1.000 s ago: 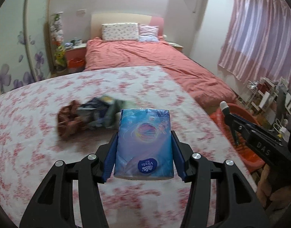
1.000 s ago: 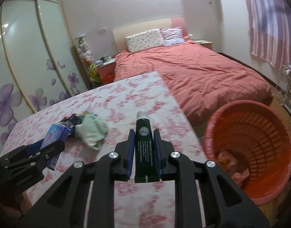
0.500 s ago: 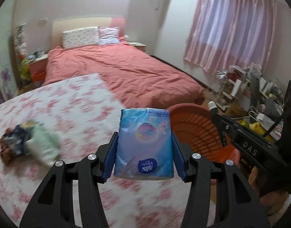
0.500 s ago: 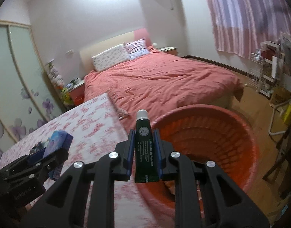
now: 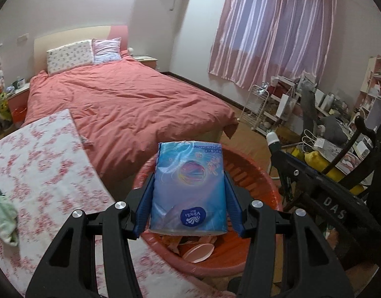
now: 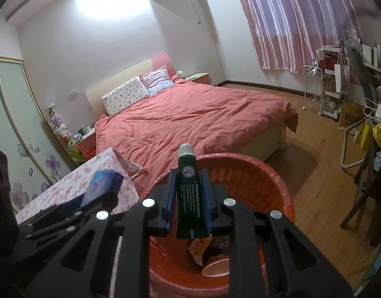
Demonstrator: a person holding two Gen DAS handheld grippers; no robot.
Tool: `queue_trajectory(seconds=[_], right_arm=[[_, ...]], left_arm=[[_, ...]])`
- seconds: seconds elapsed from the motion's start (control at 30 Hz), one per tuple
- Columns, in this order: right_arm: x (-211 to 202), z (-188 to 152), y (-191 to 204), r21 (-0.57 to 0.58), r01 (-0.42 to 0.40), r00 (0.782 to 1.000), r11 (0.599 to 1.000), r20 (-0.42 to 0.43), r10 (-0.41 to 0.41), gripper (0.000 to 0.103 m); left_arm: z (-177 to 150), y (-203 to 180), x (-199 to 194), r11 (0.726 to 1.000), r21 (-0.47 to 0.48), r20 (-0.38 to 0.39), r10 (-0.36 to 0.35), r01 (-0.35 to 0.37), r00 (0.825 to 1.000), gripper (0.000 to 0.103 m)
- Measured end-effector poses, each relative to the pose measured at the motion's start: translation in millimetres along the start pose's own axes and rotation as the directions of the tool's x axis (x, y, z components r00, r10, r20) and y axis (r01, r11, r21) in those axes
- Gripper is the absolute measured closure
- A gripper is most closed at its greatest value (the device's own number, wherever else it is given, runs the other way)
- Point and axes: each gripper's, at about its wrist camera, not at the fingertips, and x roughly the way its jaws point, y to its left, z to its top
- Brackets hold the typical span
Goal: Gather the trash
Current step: 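Carry the tissue pack and tube over the orange basket and open both grippers, then move both open grippers back to the bed toward the clothes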
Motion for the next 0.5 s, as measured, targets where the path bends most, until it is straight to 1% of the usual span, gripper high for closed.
queue_trajectory(seconds=[0.13,0.2,0.23,0.27,0.3,0.33,0.37,0.5], right_arm=[[4,3,-14,0.026,-0.006,1.000,1.000,-0.003,0.006,0.083],[8,4,-20,0.047,-0.023,1.000,0.999,-0.010,0.023,0.082],[10,4,-24,0.060,-0.034,0.999,0.998,-0.015,0.035,0.080],[10,4,-26,0.072,-0.034,0.999,0.997,-0.015,0.035,0.079],[11,3,-29,0.080,-0.032,0.999,0.996,-0.015,0.033,0.078],[11,2,-29,0.082,-0.028,0.999,0.996,-0.015,0.030,0.071],[11,1,-30,0.083,-0.020,1.000,0.996,-0.013,0.021,0.066],[13,0,-29,0.079,-0.002,1.000,0.997,-0.022,0.004,0.065]], left_arm=[[-1,-7,13,1.000,0.004,-0.026,-0.008,0.008,1.000,0.050],[-4,-9,20,1.000,0.011,-0.045,0.001,0.000,0.999,0.050],[-5,-9,22,1.000,0.014,-0.050,0.012,-0.011,0.999,0.048],[-6,-9,24,1.000,0.017,-0.057,0.025,-0.024,0.998,0.042],[-8,-8,25,0.999,0.018,-0.062,0.036,-0.035,0.997,0.039],[-9,-6,26,0.999,0.016,-0.065,0.049,-0.048,0.997,0.033],[-11,-4,27,0.998,0.013,-0.069,0.062,-0.061,0.996,0.032],[-16,8,25,0.995,0.005,-0.090,0.104,-0.104,0.990,0.032]])
